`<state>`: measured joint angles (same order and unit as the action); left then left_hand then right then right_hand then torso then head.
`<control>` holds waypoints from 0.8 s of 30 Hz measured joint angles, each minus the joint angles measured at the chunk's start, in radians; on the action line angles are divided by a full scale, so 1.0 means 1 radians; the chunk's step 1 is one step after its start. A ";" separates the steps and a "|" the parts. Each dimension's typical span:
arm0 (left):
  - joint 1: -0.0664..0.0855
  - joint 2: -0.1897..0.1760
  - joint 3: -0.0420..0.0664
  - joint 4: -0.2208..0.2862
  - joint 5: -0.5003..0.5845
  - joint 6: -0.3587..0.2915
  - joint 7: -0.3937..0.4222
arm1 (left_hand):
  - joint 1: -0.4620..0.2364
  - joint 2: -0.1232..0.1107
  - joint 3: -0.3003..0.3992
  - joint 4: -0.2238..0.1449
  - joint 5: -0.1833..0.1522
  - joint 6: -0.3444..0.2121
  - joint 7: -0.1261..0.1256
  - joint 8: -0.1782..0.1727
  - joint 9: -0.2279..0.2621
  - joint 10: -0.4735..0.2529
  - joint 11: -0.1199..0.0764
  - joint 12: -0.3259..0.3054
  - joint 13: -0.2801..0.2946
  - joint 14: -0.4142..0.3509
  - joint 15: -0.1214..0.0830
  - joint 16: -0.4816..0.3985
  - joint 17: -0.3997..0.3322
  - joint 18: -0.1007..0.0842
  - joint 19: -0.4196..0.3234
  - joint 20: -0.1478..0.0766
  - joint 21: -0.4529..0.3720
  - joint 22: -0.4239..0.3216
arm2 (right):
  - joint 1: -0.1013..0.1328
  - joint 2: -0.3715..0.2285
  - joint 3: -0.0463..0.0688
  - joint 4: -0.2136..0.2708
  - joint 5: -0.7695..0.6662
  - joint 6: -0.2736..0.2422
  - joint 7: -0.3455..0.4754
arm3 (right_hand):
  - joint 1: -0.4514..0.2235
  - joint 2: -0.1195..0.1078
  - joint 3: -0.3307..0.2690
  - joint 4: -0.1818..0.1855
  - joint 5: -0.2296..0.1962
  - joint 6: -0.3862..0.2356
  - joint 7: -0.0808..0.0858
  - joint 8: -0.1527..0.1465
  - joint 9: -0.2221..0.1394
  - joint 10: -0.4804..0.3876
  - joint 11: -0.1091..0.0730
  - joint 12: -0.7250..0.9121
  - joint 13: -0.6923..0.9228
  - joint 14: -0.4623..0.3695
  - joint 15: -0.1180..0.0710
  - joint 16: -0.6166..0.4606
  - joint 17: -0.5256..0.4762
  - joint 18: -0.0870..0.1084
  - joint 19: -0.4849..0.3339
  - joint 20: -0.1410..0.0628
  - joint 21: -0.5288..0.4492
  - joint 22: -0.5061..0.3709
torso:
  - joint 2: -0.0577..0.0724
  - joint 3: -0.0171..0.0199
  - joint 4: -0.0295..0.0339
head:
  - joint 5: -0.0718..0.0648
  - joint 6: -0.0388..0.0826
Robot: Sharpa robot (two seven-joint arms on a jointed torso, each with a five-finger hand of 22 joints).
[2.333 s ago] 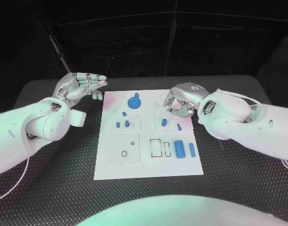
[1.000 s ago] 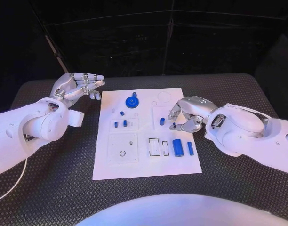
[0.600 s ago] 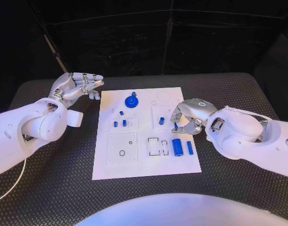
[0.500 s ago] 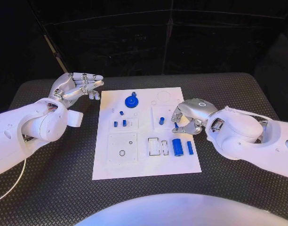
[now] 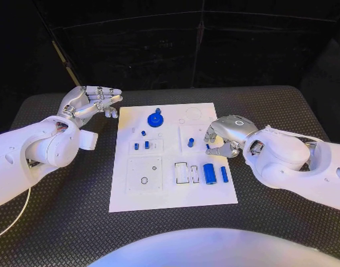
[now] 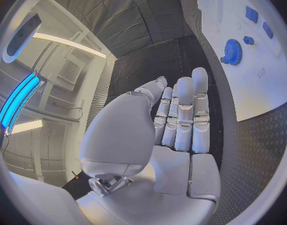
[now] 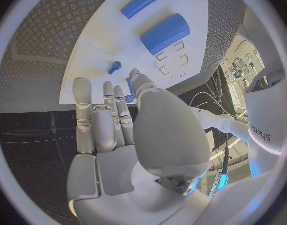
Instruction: Assemble the parts on the task board
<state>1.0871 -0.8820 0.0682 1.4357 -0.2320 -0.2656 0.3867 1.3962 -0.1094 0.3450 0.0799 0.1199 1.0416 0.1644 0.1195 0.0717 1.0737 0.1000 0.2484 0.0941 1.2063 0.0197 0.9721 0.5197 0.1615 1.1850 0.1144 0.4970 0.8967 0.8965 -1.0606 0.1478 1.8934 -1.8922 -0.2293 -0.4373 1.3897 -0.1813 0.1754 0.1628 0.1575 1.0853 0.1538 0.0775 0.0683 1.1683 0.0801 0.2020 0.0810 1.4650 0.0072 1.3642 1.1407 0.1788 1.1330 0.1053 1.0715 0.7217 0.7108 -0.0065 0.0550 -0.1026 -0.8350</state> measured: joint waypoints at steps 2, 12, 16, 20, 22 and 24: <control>0.000 0.000 0.000 0.000 0.000 0.000 0.000 | 0.000 0.000 0.000 0.000 0.000 0.000 0.000 0.000 0.000 0.000 0.000 0.000 0.000 0.000 0.000 0.000 0.000 0.000 0.000 0.000 0.000 0.000 | 0.000 0.000 0.000 0.000 -0.003 0.001 -0.002 | 0.000 0.000 0.000 0.000 0.000 0.000 0.000 0.000 0.000 0.000 0.000 0.000 0.000 0.000 0.000 0.000 0.000 0.000 0.000 0.000 0.000 0.000 | 0.000 0.0000 0.0000 | 0.000 0.000; -0.003 0.001 0.000 -0.002 0.000 0.001 -0.001 | 0.000 0.000 0.000 0.000 0.000 0.000 0.000 0.000 0.000 -0.004 0.004 0.000 0.000 0.000 0.000 0.000 0.000 0.000 0.000 0.000 0.000 -0.001 | -0.025 0.017 0.000 -0.029 -0.007 0.042 0.008 | 0.067 0.025 0.019 -0.007 0.000 0.007 -0.014 0.009 0.000 -0.005 -0.005 0.007 -0.008 0.002 -0.009 0.000 -0.001 0.000 0.004 -0.004 0.000 0.002 | 0.000 0.0000 -0.0002 | 0.004 -0.008; -0.004 0.002 0.000 -0.003 0.000 0.002 -0.001 | 0.000 0.000 0.000 0.000 0.000 0.000 0.000 0.000 0.000 -0.004 0.004 0.000 0.000 0.000 0.000 0.000 0.000 0.000 0.000 0.000 0.000 -0.001 | -0.027 0.024 0.001 -0.038 -0.006 0.058 0.016 | 0.074 0.029 0.027 -0.010 0.000 0.011 -0.018 0.009 0.000 -0.005 -0.005 0.007 -0.008 0.002 -0.009 0.000 -0.002 0.000 0.004 -0.004 0.000 0.002 | 0.000 0.0000 -0.0002 | 0.005 -0.009; -0.004 0.002 0.000 -0.004 0.000 0.002 -0.002 | 0.000 0.000 0.000 0.000 0.000 0.000 0.000 0.000 0.000 -0.004 0.004 0.000 0.000 0.000 0.000 0.000 0.000 0.000 0.000 0.000 0.000 -0.001 | -0.026 0.027 0.004 -0.042 -0.006 0.068 0.022 | 0.080 0.030 0.028 -0.011 0.000 0.015 -0.021 0.009 0.001 -0.005 -0.005 0.007 -0.009 0.002 -0.009 0.000 -0.002 0.000 0.004 -0.004 0.000 0.002 | 0.000 0.0000 -0.0002 | 0.005 -0.011; -0.005 0.001 0.000 -0.004 0.000 0.003 -0.002 | 0.000 0.000 0.000 0.000 0.000 0.000 0.000 0.000 0.000 -0.004 0.004 0.000 0.000 0.000 0.000 0.000 0.000 0.000 0.000 0.000 0.000 -0.001 | -0.025 0.029 0.005 -0.044 -0.007 0.073 0.025 | 0.080 0.030 0.028 -0.011 0.000 0.015 -0.021 0.009 0.001 -0.005 -0.005 0.007 -0.010 0.002 -0.009 0.000 -0.002 0.000 0.004 -0.004 0.000 0.002 | 0.000 0.0000 -0.0002 | 0.005 -0.011; -0.005 0.001 0.000 -0.004 0.000 0.003 -0.003 | 0.000 0.000 0.000 0.000 0.000 0.000 0.000 0.000 0.000 -0.004 0.004 0.000 0.000 0.000 0.000 0.000 0.000 0.000 0.000 0.000 0.000 -0.001 | -0.025 0.030 0.006 -0.045 -0.008 0.076 0.027 | 0.080 0.030 0.028 -0.011 0.000 0.015 -0.021 0.009 0.001 -0.005 -0.005 0.008 -0.010 0.002 -0.009 0.000 -0.005 0.000 0.004 -0.004 0.000 0.001 | 0.000 0.0000 -0.0003 | 0.005 -0.012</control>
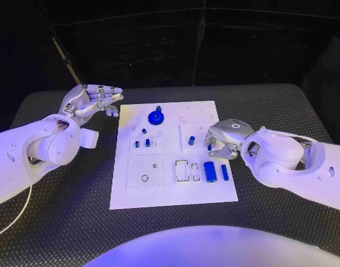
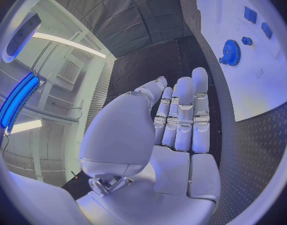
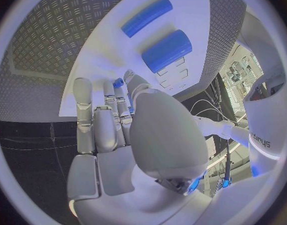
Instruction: Assemble the parts on the task board
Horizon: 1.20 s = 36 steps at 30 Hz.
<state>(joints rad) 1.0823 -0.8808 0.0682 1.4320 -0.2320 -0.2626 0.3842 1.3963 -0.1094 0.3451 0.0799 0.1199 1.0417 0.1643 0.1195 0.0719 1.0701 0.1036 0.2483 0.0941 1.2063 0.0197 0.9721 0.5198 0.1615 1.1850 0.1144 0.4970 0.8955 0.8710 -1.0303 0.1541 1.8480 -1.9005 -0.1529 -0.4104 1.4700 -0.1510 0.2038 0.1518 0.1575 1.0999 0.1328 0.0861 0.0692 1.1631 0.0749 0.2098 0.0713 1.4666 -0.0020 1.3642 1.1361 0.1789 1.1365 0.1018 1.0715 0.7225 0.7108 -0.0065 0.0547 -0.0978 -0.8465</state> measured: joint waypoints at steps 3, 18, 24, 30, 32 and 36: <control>0.000 0.000 0.000 0.000 0.000 0.000 0.000 | 0.000 0.000 0.000 0.000 0.000 0.000 0.000 0.000 0.000 0.000 0.000 0.000 0.000 0.000 0.000 0.000 0.000 0.000 0.000 0.000 0.000 0.000 | -0.001 0.002 0.001 -0.002 -0.001 0.002 0.002 | 0.006 0.006 0.006 0.001 0.000 0.000 0.000 0.000 0.000 0.000 0.000 0.003 0.000 -0.003 -0.003 0.000 0.000 0.000 0.000 0.000 0.000 -0.001 | 0.000 -0.0001 -0.0003 | 0.000 0.000; -0.001 0.000 0.000 0.000 0.000 0.001 -0.002 | 0.000 0.000 -0.003 -0.003 0.000 -0.004 0.004 0.000 -0.001 -0.007 0.000 0.000 0.000 0.000 0.000 0.000 -0.001 0.000 0.000 0.000 0.000 -0.001 | -0.005 0.023 -0.001 -0.015 -0.023 -0.018 0.002 | 0.060 0.042 0.106 -0.020 -0.097 0.054 -0.018 0.029 0.006 0.051 -0.025 0.008 0.001 -0.003 -0.018 0.005 0.011 0.000 0.011 -0.011 0.007 0.017 | 0.000 -0.0006 0.0002 | -0.003 -0.002; -0.001 0.000 0.000 0.000 0.000 0.001 -0.003 | 0.000 0.000 -0.003 -0.003 0.000 -0.007 0.007 0.000 -0.002 -0.007 0.000 0.004 0.000 0.000 0.000 0.000 -0.001 0.000 0.000 0.000 -0.004 -0.002 | -0.006 0.028 -0.002 -0.018 -0.039 -0.019 0.002 | 0.077 0.038 0.136 -0.045 -0.102 0.066 -0.017 0.035 0.006 0.063 -0.030 0.011 0.002 0.000 -0.022 0.005 0.015 -0.016 0.011 -0.018 0.012 0.024 | 0.000 -0.0008 0.0005 | -0.004 -0.004; -0.001 -0.001 0.000 0.001 0.000 0.001 -0.005 | 0.000 0.000 -0.003 -0.003 0.000 -0.013 0.006 0.000 -0.002 -0.011 0.004 0.004 0.000 0.000 0.000 0.000 -0.002 0.000 0.000 0.000 -0.004 -0.003 | -0.007 0.029 -0.003 -0.019 -0.051 -0.019 0.003 | 0.080 0.041 0.156 -0.051 -0.105 0.073 -0.017 0.035 0.006 0.070 -0.030 0.011 0.005 0.000 -0.022 0.009 0.020 -0.016 0.011 -0.018 0.020 0.031 | -0.001 -0.0008 0.0006 | -0.005 -0.003; -0.001 -0.001 0.000 0.001 0.000 0.001 -0.005 | 0.000 0.000 -0.006 -0.006 0.000 -0.015 0.008 -0.002 -0.002 -0.011 0.004 0.004 0.000 0.000 0.000 0.000 -0.002 0.000 0.000 0.000 -0.004 -0.004 | -0.008 0.029 -0.003 -0.019 -0.053 -0.018 0.004 | 0.077 0.044 0.166 -0.051 -0.105 0.072 -0.017 0.035 0.006 0.070 -0.030 0.011 0.004 0.000 -0.022 0.009 0.020 -0.016 0.011 -0.018 0.020 0.032 | -0.001 -0.0008 0.0006 | -0.005 -0.003; -0.001 -0.002 0.000 0.001 0.000 0.002 -0.006 | 0.000 0.000 -0.006 -0.006 0.000 -0.017 0.010 -0.004 -0.003 -0.018 0.004 0.004 0.000 -0.004 0.004 0.000 -0.002 0.000 0.000 0.000 -0.004 -0.005 | -0.008 0.026 -0.003 -0.015 -0.054 -0.018 0.007 | 0.066 0.055 0.188 -0.047 -0.106 0.070 -0.014 0.035 0.004 0.066 -0.026 -0.002 0.002 0.000 -0.022 0.009 0.021 -0.016 0.011 -0.018 0.024 0.034 | -0.001 -0.0007 0.0006 | -0.005 -0.003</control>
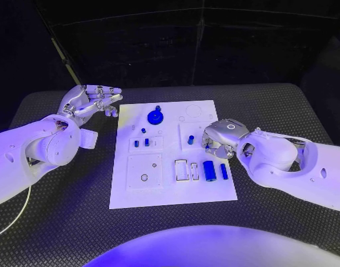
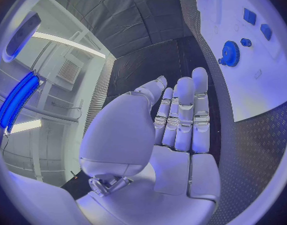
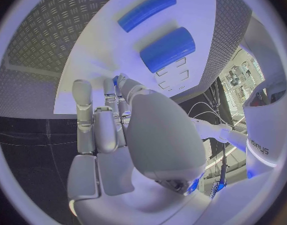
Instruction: Assemble the parts on the task board
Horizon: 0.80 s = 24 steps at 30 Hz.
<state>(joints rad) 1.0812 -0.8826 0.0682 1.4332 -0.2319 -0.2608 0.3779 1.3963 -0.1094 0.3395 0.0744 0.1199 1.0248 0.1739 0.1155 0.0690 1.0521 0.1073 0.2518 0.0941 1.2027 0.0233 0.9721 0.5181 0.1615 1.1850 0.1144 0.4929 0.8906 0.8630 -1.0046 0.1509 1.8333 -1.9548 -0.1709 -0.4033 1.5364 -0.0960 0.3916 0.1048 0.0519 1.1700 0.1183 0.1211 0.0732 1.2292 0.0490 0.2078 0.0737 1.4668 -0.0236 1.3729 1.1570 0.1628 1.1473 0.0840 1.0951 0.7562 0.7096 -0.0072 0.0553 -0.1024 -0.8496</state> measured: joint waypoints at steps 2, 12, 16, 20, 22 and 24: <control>0.000 -0.001 0.000 0.000 0.000 0.000 0.000 | 0.000 0.000 0.000 0.000 0.000 -0.001 0.001 0.000 0.000 0.000 0.000 0.000 0.000 0.000 0.000 0.000 0.000 0.000 0.000 0.000 0.000 0.000 | 0.000 -0.003 0.000 0.004 0.000 0.000 0.001 | -0.009 0.009 0.010 0.003 0.000 -0.002 0.002 0.000 -0.001 -0.002 0.002 -0.005 -0.006 0.000 0.000 0.000 0.000 0.000 0.000 0.000 0.000 0.001 | 0.000 0.0000 0.0000 | 0.000 0.000; -0.001 -0.002 0.000 0.000 0.000 0.002 -0.003 | 0.000 0.000 -0.003 0.003 0.000 -0.002 0.002 0.000 0.000 -0.004 0.004 0.004 0.000 0.000 0.000 -0.004 -0.001 0.000 -0.003 0.003 -0.004 -0.001 | -0.002 -0.022 -0.002 0.029 0.017 -0.008 0.010 | -0.039 0.029 0.069 0.009 0.000 -0.009 0.001 -0.006 -0.003 -0.004 0.004 -0.019 -0.005 0.000 0.000 0.007 0.009 0.000 0.000 0.000 0.008 0.010 | 0.000 0.0012 -0.0007 | 0.001 -0.001; -0.002 -0.002 0.000 0.000 0.000 0.003 -0.004 | 0.000 0.000 -0.003 0.003 0.000 -0.008 0.001 0.000 0.000 -0.004 0.004 0.004 0.000 0.000 0.000 -0.004 -0.002 0.000 -0.003 0.003 -0.004 -0.002 | -0.003 -0.033 -0.002 0.042 0.028 -0.020 0.016 | -0.046 0.024 0.082 0.009 0.000 -0.009 0.001 -0.009 -0.003 0.000 0.007 -0.024 -0.004 0.000 0.000 0.006 0.011 0.000 0.000 0.000 0.008 0.012 | 0.000 0.0013 -0.0009 | 0.000 0.000; -0.004 -0.002 0.000 0.000 0.000 0.004 -0.005 | 0.000 0.000 -0.006 0.000 0.000 -0.010 0.003 -0.006 0.000 -0.011 0.004 0.004 0.001 -0.004 0.004 -0.004 -0.002 0.000 -0.003 0.003 -0.008 -0.004 | -0.003 -0.044 -0.002 0.052 0.041 -0.033 0.024 | -0.050 0.020 0.101 0.000 0.000 -0.013 0.004 -0.009 -0.002 0.000 0.007 -0.031 -0.004 0.000 0.000 0.006 0.014 0.000 0.000 0.000 0.008 0.014 | 0.000 0.0012 -0.0009 | -0.002 0.002; -0.004 -0.002 0.000 0.000 0.000 0.004 -0.005 | 0.000 0.000 -0.006 0.000 0.000 -0.012 0.005 -0.006 0.000 -0.011 0.004 0.004 0.001 -0.004 0.004 -0.004 -0.003 0.000 -0.003 0.003 -0.008 -0.005 | -0.003 -0.049 -0.002 0.054 0.050 -0.040 0.028 | -0.050 0.020 0.104 -0.002 0.000 -0.013 0.004 -0.009 -0.002 0.000 0.007 -0.031 -0.004 0.000 0.000 0.006 0.015 0.000 0.000 0.000 0.008 0.014 | 0.000 0.0012 -0.0009 | -0.002 0.003; -0.005 -0.002 0.000 0.000 0.000 0.004 -0.005 | 0.000 0.000 -0.006 0.000 0.000 -0.012 0.005 -0.006 0.000 -0.011 0.004 0.004 0.001 -0.004 0.004 -0.004 -0.003 0.000 -0.003 0.003 -0.008 -0.005 | -0.003 -0.055 -0.002 0.056 0.062 -0.049 0.034 | -0.054 0.016 0.110 -0.002 0.000 -0.014 0.004 -0.009 -0.002 0.000 0.007 -0.034 -0.004 0.000 0.000 0.006 0.016 0.000 0.000 0.000 0.012 0.014 | 0.000 0.0008 -0.0008 | -0.002 0.004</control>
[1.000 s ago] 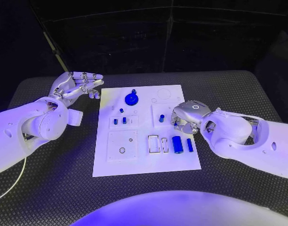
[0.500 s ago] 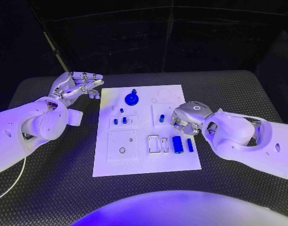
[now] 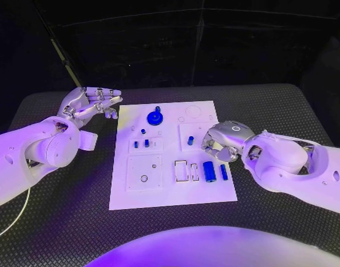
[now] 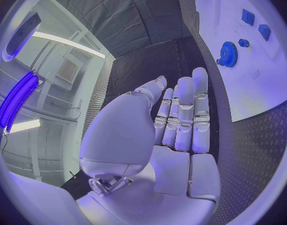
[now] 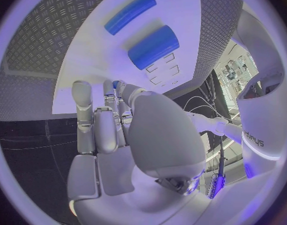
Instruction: Assemble the parts on the task board
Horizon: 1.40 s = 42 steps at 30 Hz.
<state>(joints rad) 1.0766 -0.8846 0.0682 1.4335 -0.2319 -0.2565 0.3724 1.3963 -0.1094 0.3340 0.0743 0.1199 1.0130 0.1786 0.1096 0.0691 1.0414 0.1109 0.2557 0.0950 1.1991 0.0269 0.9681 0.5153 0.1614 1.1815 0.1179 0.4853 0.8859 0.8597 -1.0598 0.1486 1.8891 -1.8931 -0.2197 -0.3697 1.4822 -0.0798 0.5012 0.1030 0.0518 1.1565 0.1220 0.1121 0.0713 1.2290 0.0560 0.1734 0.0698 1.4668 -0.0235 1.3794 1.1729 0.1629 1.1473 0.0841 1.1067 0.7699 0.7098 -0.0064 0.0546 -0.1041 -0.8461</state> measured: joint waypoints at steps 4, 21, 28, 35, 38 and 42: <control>-0.001 -0.001 0.000 0.000 0.000 0.000 -0.001 | 0.000 0.000 0.000 0.000 0.000 0.000 0.000 0.000 0.000 -0.003 0.003 0.004 0.000 0.000 0.000 0.000 0.000 0.000 0.000 0.000 0.000 0.000 | 0.000 -0.013 0.000 -0.002 0.036 -0.016 0.014 | -0.004 -0.004 0.010 -0.008 0.001 -0.003 0.002 0.000 0.000 0.000 0.000 -0.001 0.000 0.000 0.000 0.004 0.001 0.000 0.000 0.000 0.000 0.000 | 0.000 -0.0002 0.0001 | 0.001 -0.001; -0.001 -0.002 0.000 0.001 0.000 0.001 -0.004 | 0.000 0.000 -0.005 -0.001 0.000 -0.004 0.003 0.000 -0.001 -0.011 0.003 0.004 0.000 0.000 0.000 0.000 -0.001 0.000 0.000 0.000 -0.004 -0.002 | 0.003 -0.045 0.059 -0.109 0.499 -0.034 0.198 | -0.017 -0.017 0.043 -0.036 0.052 -0.012 0.017 -0.011 0.000 -0.010 0.010 -0.020 -0.001 0.000 0.007 0.009 0.010 0.000 -0.004 0.004 0.004 0.001 | 0.000 -0.0013 0.0017 | 0.012 -0.003; -0.001 -0.002 0.000 0.001 0.000 0.001 -0.005 | 0.000 0.000 -0.005 0.000 0.000 -0.007 0.000 0.000 -0.001 -0.011 0.003 0.004 0.001 0.000 0.000 0.000 -0.001 0.000 0.000 0.000 -0.004 -0.002 | 0.012 -0.055 0.078 -0.118 0.721 0.000 0.275 | -0.019 -0.020 0.041 -0.048 0.067 -0.015 0.020 -0.012 0.000 -0.014 0.014 -0.024 0.000 0.000 0.007 0.009 0.011 0.000 -0.004 0.004 0.004 0.000 | 0.000 -0.0014 0.0016 | 0.017 -0.004; -0.001 -0.002 0.000 0.002 0.000 0.002 -0.007 | 0.000 0.000 -0.005 0.000 0.000 -0.011 0.004 0.000 -0.001 -0.011 0.003 0.004 0.001 -0.004 0.004 0.000 -0.001 0.000 0.000 0.000 -0.004 -0.002 | 0.018 -0.058 0.081 -0.111 0.912 0.057 0.320 | -0.019 -0.020 0.039 -0.051 0.071 -0.019 0.024 -0.015 0.000 -0.014 0.014 -0.028 0.000 0.000 0.007 0.009 0.011 0.000 -0.007 0.007 0.004 -0.002 | 0.000 -0.0021 0.0013 | 0.026 -0.002; -0.001 -0.003 0.000 0.003 0.000 0.002 -0.007 | 0.000 0.000 -0.005 0.000 0.000 -0.011 0.004 0.000 -0.001 -0.011 0.003 0.004 0.001 -0.004 0.004 0.000 -0.001 0.000 0.000 0.000 -0.004 -0.002 | 0.019 -0.056 0.082 -0.106 0.970 0.078 0.331 | -0.019 -0.020 0.039 -0.051 0.077 -0.019 0.024 -0.016 0.000 -0.018 0.018 -0.028 0.000 0.000 0.007 0.009 0.011 0.000 -0.007 0.007 0.004 -0.003 | 0.000 -0.0023 0.0013 | 0.034 -0.002; -0.001 -0.003 0.000 0.004 0.000 0.002 -0.008 | 0.000 0.000 -0.005 0.000 0.000 -0.011 0.004 0.000 -0.001 -0.011 0.003 0.005 0.001 -0.004 0.004 0.000 -0.001 0.000 0.000 0.000 -0.004 -0.003 | 0.019 -0.048 0.082 -0.090 1.056 0.108 0.347 | -0.030 -0.018 0.035 -0.055 0.082 -0.021 0.026 -0.017 0.000 -0.018 0.018 -0.028 0.000 -0.004 0.011 0.009 0.010 0.000 -0.007 0.007 0.004 -0.004 | 0.000 -0.0026 0.0013 | 0.047 -0.003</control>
<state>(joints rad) 1.0751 -0.8874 0.0682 1.4377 -0.2318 -0.2544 0.3647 1.3962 -0.1094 0.3286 0.0743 0.1199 1.0023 0.1823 0.1096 0.0685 1.0307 0.1143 0.2605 0.0956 1.1955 0.0305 0.9682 0.5147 0.1614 1.1815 0.1179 0.4813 0.8833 0.8790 -1.1082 0.2304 1.7993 -0.8371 -0.1121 -0.0229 1.4527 -0.0976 0.5361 0.0475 0.1339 1.1356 0.1479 0.0956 0.0708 1.2112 0.0738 0.1453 0.0694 1.4631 -0.0123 1.3881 1.1825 0.1630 1.1402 0.0913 1.1110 0.7662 0.7101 -0.0090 0.0559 -0.0574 -0.8492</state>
